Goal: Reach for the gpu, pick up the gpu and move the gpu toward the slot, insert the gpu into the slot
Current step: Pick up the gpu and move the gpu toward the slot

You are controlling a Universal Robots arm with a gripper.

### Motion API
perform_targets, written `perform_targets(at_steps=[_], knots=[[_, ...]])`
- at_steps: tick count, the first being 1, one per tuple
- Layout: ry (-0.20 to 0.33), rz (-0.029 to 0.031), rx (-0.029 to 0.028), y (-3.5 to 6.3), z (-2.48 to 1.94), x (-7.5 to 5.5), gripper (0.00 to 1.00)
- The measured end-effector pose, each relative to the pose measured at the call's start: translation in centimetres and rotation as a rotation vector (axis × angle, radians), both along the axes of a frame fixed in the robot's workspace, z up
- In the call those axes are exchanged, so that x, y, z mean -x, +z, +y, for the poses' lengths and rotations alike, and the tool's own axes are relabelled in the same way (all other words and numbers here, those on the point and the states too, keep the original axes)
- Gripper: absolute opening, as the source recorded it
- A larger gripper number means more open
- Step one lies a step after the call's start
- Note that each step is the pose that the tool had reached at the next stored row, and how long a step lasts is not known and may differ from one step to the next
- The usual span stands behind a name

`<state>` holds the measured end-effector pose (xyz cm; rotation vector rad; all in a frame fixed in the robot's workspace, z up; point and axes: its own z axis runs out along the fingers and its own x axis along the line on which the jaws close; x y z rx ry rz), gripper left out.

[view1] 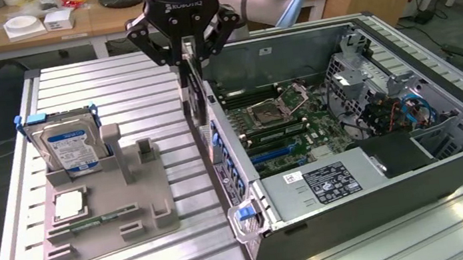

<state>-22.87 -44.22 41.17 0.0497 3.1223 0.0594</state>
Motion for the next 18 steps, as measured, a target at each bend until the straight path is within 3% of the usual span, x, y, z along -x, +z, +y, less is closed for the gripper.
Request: perform_targets(at_steps=[18], knots=[[0.0,0.0014,0.0,0.01,0.0,-1.7,0.26]])
